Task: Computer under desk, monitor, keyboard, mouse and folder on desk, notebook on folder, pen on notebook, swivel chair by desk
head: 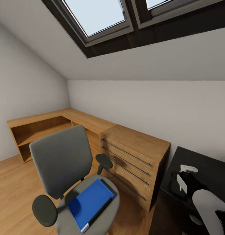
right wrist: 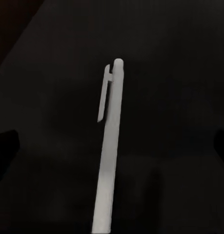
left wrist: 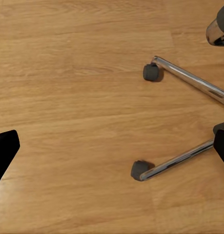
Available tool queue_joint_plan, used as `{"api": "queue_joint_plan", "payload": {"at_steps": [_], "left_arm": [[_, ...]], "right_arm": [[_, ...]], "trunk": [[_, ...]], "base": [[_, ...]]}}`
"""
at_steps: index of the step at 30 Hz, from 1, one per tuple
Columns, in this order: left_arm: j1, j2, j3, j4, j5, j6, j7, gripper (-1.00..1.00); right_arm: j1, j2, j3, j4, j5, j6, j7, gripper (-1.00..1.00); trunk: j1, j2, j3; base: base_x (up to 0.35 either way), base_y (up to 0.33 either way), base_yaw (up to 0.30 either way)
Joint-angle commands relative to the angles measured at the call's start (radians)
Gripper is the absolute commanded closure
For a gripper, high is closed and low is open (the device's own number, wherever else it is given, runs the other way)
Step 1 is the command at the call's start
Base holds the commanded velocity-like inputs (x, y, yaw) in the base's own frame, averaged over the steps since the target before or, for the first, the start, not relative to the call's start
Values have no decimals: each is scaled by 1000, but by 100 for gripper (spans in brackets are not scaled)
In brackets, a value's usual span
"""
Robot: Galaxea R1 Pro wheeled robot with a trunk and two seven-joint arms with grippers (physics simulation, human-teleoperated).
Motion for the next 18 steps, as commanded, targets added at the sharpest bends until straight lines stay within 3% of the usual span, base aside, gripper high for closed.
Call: {"api": "queue_joint_plan", "payload": {"at_steps": [1, 5, 8, 14, 15, 18], "left_arm": [[-1, 0, -3, 1, 10, -3, 2, -100], [-1, 0, -3, 1, 10, -3, 5, -100], [-1, -3, -3, 1, 10, -3, 6, -100], [0, -5, -3, 1, 10, -3, 4, -100], [0, -7, -4, 2, 10, -3, 3, -100], [0, -8, -5, 3, 9, -2, 3, -100]], "right_arm": [[0, 0, -2, -3, -2, 5, -2, -100], [0, -1, -3, -28, -3, 5, -3, -100], [1, 3, -4, -106, -4, 11, -5, -100], [1, 9, -2, -137, -6, 28, -5, -100], [2, 46, 0, -146, -2, 29, -6, -100], [2, 101, 7, -153, 4, 29, -7, -100]], "trunk": [[0, -1, -1], [0, -1, -1], [0, -1, 0], [0, -1, 5], [0, -1, 6], [0, -1, 7]], "base": [[0, 0, 0], [0, 0, 0], [0, 0, 24], [0, 0, 171], [0, 0, 237], [0, 0, 255]]}}
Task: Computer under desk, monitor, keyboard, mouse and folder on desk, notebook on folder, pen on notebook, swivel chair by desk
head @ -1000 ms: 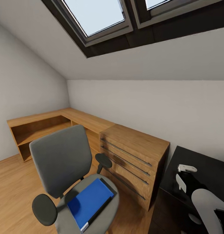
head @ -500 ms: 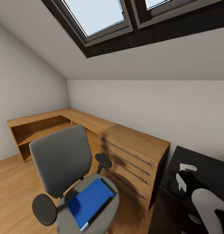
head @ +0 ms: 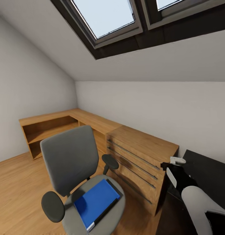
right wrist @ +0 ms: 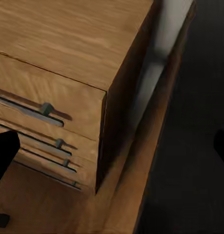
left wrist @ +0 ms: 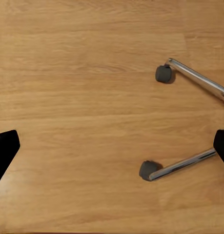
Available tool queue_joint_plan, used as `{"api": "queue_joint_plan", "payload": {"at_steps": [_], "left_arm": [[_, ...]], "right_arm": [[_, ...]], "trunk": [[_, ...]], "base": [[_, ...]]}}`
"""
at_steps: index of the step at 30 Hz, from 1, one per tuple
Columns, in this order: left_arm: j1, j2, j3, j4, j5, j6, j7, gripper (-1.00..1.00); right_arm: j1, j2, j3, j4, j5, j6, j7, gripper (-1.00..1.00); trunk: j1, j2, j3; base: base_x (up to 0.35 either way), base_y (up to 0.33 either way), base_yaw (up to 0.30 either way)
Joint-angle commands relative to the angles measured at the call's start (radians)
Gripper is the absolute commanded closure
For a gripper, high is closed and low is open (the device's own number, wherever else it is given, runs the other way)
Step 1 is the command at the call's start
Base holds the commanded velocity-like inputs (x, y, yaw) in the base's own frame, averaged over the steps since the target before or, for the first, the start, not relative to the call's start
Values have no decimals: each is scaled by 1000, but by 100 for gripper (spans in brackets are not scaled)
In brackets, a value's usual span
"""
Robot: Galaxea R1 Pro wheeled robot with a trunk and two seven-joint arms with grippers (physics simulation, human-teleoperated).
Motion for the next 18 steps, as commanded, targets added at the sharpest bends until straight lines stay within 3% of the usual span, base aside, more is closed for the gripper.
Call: {"api": "queue_joint_plan", "payload": {"at_steps": [1, 4, 12, 18], "left_arm": [[-1, 0, -3, 1, 10, -3, 3, -100], [-1, 0, -3, 3, 11, -2, 5, -100], [-1, 0, -3, 5, 11, -3, 6, -100], [-1, -2, -5, 5, 10, -3, 7, -100]], "right_arm": [[0, 20, 7, -5, 2, 6, -3, -100], [1, 48, 32, -8, 3, 6, -3, -100], [3, 83, 78, -9, 4, 4, -1, -100], [24, 154, 103, -6, 2, -49, -3, -100]], "trunk": [[0, -1, -1], [0, -1, -1], [0, -1, -4], [0, -1, -7]], "base": [[0, 0, 272], [0, 0, 276], [0, 0, 277], [0, 0, 273]]}}
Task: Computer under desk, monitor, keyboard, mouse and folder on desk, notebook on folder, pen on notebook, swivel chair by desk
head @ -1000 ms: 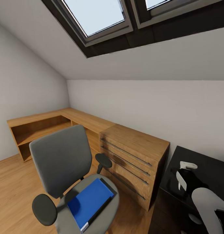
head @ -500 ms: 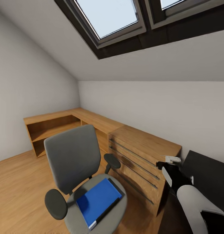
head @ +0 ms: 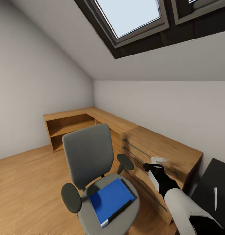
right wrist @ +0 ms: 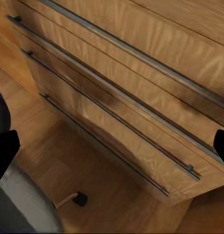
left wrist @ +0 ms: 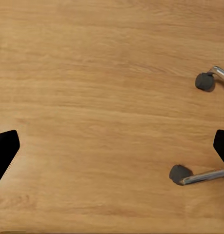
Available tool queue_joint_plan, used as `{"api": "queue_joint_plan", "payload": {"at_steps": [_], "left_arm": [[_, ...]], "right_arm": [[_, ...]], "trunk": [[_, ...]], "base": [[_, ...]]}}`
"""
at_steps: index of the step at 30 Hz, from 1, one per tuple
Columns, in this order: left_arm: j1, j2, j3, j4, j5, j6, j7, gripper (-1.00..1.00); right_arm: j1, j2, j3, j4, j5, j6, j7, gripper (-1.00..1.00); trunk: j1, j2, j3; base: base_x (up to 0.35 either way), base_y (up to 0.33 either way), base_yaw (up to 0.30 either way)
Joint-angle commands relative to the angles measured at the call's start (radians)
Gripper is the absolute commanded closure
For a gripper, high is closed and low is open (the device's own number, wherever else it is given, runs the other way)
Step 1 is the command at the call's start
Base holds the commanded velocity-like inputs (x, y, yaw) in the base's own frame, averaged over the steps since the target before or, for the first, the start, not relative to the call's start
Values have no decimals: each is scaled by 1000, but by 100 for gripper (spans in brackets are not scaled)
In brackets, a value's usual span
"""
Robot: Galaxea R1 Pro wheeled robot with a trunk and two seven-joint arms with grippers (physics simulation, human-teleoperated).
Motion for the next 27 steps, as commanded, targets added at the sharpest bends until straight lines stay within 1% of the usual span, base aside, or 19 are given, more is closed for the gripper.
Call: {"api": "queue_joint_plan", "payload": {"at_steps": [1, 2, 5, 9, 11, 12, 16, 17, 18, 21, 24, 27], "left_arm": [[-1, 0, -3, 2, 10, -3, 2, -100], [-1, -1, -4, 5, 10, -3, 2, -100], [-1, -2, -7, 27, 9, -3, 2, -100], [-1, -4, -9, 35, 7, -3, 1, -100], [-1, -9, -19, 38, 6, -3, 0, -100], [-1, -14, -33, 39, 6, -3, 0, -100], [-24, -36, -56, 16, 29, 20, -1, -100], [-29, -37, -62, 10, 33, 26, -1, -100], [-25, -36, -56, 16, 27, 31, 0, -100], [-7, -30, -39, 33, 11, 13, -1, -100], [7, -29, -21, 38, 9, -4, -1, -100], [9, -30, -12, 39, 9, -20, -1, -100]], "right_arm": [[5, 5, -3, -2, 0, -4, -3, -100], [17, 15, -2, -2, 0, -26, -5, -100], [57, 55, 0, -2, 2, -103, -14, -100], [83, 78, 2, 0, 2, -134, -31, -100], [94, 95, 2, 1, 1, -141, -35, -100], [102, 105, 2, 3, 1, -146, -35, -100], [125, 82, 24, -3, -22, -168, -42, -100], [130, 76, 30, -3, -28, -174, -42, -100], [129, 82, 24, 3, -28, -168, -36, -100], [133, 99, 7, 20, -11, -151, -31, -100], [135, 116, -1, 28, 5, -134, -30, -100], [135, 118, -1, 28, 20, -129, -30, -100]], "trunk": [[0, -1, -2], [0, -1, -2], [0, -1, -4], [0, -1, -5], [0, -1, -5], [0, -1, -5], [0, -1, -5], [0, -1, -5], [0, -1, -5], [0, -1, -5], [0, -1, -5], [0, -1, -5]], "base": [[0, 0, 273], [0, 0, 273], [0, 0, 271], [0, 0, 161], [0, 0, 61], [0, 0, 35], [0, 0, 0], [0, 0, 0], [0, 0, 0], [0, 0, 0], [0, 0, 0], [0, 0, 0]]}}
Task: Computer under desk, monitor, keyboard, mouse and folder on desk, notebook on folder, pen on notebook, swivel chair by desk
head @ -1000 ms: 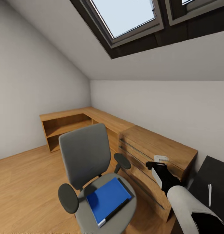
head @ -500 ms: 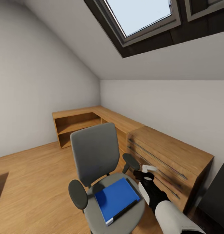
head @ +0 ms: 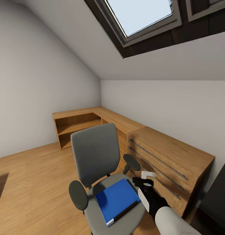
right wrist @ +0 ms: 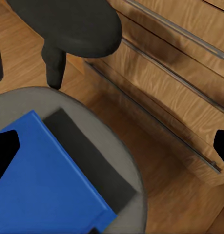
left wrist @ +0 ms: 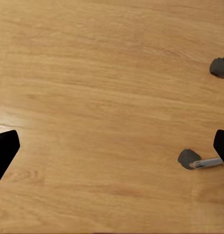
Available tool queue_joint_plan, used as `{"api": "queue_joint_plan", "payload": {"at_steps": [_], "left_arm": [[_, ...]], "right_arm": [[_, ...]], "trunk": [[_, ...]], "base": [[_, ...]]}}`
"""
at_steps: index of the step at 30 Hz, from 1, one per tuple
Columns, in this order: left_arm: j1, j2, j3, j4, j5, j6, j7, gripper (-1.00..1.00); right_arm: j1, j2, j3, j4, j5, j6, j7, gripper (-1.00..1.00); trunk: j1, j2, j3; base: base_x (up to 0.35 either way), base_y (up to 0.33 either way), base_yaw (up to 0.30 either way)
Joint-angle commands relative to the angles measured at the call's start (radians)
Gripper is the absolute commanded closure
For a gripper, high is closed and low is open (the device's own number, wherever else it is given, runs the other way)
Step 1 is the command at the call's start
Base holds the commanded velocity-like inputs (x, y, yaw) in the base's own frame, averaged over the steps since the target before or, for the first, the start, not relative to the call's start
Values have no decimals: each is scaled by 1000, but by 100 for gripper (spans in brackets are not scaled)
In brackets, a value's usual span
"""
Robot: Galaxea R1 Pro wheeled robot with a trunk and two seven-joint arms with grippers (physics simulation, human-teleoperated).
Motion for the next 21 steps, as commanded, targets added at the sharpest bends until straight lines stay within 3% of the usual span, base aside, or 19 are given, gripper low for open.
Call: {"api": "queue_joint_plan", "payload": {"at_steps": [1, 8, 21], "left_arm": [[0, 1, -4, 1, 10, -9, 2, -100], [1, 0, -4, 2, 10, -48, 2, -100], [1, -2, -4, 2, 10, -90, 1, -100]], "right_arm": [[-1, 1, -4, -2, 2, 6, -1, -100], [-1, 2, -5, -20, 1, 5, -5, -100], [0, 3, -6, -19, 0, -19, -4, -100]], "trunk": [[0, -1, -1], [0, -1, -1], [0, -1, -1]], "base": [[0, 0, 0], [0, 0, 17], [0, 0, 236]]}}
